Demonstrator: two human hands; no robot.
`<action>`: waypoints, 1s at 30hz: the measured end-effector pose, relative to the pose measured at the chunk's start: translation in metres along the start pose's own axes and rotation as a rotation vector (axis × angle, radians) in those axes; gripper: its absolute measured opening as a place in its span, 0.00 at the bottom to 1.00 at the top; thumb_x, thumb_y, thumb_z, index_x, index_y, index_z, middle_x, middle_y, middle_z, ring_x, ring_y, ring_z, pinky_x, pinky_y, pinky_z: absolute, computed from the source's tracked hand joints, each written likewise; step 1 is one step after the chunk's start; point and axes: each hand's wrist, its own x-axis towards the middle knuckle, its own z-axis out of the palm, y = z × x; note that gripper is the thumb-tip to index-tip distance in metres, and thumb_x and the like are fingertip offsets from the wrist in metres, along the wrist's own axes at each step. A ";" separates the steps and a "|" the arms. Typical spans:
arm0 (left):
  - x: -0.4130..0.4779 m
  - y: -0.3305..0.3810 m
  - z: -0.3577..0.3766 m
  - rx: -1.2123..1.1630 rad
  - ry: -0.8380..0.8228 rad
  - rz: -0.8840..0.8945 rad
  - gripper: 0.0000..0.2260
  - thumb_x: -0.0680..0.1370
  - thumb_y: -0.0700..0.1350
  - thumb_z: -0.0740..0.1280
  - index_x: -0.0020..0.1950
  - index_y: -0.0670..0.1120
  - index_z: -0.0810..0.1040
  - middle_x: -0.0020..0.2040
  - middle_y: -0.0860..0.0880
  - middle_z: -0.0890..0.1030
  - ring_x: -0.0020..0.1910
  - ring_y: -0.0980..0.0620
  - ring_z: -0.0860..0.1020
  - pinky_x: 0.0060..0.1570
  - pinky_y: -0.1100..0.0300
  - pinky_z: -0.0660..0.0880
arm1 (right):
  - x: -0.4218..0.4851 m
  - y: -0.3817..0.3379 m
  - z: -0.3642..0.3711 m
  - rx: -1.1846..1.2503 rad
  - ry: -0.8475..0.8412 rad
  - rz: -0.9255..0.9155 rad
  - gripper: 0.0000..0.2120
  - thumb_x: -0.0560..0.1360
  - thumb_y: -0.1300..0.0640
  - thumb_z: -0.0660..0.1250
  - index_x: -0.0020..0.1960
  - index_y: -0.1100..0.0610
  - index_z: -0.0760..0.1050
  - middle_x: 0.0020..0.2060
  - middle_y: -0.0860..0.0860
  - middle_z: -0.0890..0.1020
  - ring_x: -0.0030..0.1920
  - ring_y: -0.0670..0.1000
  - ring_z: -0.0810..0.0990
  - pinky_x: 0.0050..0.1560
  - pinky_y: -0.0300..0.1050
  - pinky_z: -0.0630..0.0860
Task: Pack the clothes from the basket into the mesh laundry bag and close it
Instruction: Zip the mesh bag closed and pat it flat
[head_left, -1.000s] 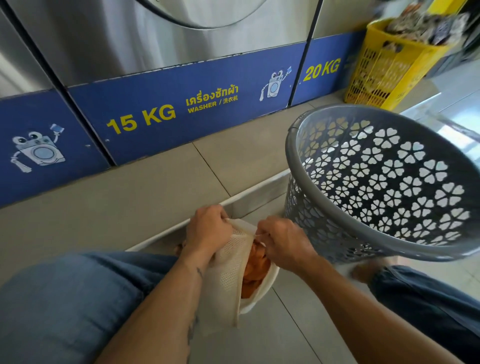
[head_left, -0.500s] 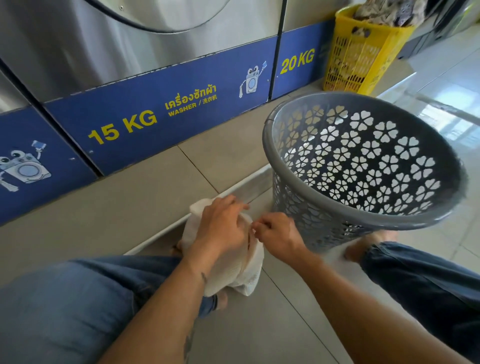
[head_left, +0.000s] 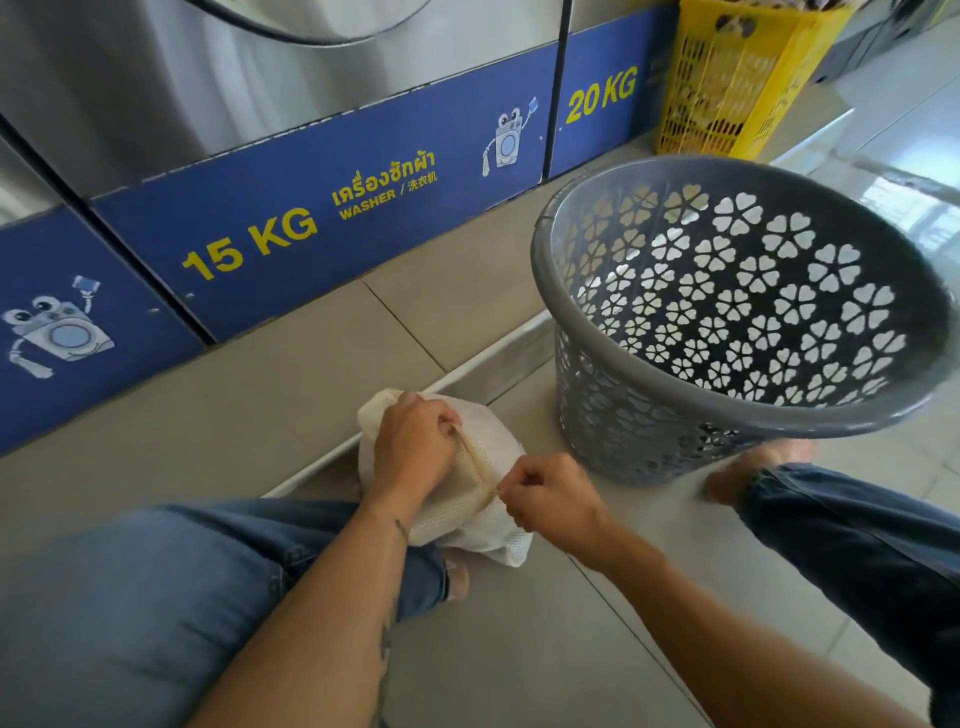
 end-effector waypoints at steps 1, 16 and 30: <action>0.000 0.002 -0.001 0.022 -0.009 0.003 0.11 0.78 0.41 0.63 0.47 0.52 0.84 0.53 0.49 0.75 0.55 0.47 0.74 0.57 0.52 0.73 | -0.003 -0.001 -0.003 0.046 0.009 0.000 0.10 0.74 0.66 0.66 0.37 0.57 0.81 0.31 0.49 0.81 0.33 0.47 0.79 0.37 0.43 0.80; -0.015 0.042 -0.021 -0.018 -0.268 -0.010 0.12 0.79 0.45 0.62 0.49 0.54 0.85 0.49 0.53 0.83 0.47 0.52 0.80 0.47 0.55 0.78 | -0.011 -0.014 -0.030 0.244 0.065 0.050 0.08 0.71 0.65 0.67 0.33 0.61 0.78 0.28 0.57 0.78 0.30 0.53 0.76 0.32 0.48 0.72; -0.030 0.036 0.002 -0.382 -0.519 -0.206 0.04 0.74 0.43 0.73 0.40 0.46 0.87 0.39 0.47 0.87 0.44 0.47 0.85 0.53 0.50 0.81 | -0.013 0.009 -0.009 0.580 0.096 0.105 0.08 0.69 0.73 0.65 0.35 0.64 0.80 0.30 0.61 0.79 0.30 0.54 0.76 0.31 0.45 0.74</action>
